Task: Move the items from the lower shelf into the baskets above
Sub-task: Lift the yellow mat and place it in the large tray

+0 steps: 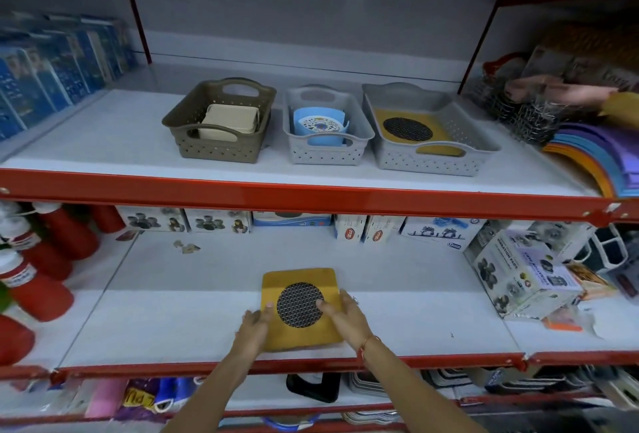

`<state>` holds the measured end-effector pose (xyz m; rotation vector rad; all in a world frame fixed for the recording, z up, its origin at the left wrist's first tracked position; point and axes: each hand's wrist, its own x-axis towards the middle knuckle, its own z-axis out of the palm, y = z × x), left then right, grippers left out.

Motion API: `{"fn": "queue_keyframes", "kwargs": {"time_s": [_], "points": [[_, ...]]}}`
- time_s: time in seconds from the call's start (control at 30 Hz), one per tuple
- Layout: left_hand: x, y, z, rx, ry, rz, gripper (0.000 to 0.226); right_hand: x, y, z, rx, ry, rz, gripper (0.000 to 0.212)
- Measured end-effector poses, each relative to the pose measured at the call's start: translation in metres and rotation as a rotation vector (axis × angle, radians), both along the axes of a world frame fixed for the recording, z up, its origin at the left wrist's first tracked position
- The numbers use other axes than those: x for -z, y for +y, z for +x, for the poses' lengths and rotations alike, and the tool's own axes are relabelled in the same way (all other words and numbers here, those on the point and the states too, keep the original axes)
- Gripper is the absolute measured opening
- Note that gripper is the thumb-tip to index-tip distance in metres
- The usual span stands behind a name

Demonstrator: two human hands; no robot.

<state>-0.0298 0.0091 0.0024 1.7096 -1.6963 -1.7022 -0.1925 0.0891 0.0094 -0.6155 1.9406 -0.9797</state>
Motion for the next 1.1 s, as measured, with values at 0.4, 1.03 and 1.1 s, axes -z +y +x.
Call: {"fn": "queue_keyframes", "kwargs": {"time_s": [0.4,1.03,1.1], "points": [[-0.067,0.019,0.038,0.084,0.372,-0.180,0.041,-0.055,0.030,-0.002,-0.142,0.041,-0.185,0.110],[-0.250,0.069,0.059,0.402,0.599,-0.522,0.044,-0.275,0.125,0.006,-0.270,0.372,-0.365,0.097],[-0.260,0.063,0.046,0.409,0.610,-0.566,0.046,-0.290,0.126,-0.003,-0.280,0.429,-0.384,0.097]]}}
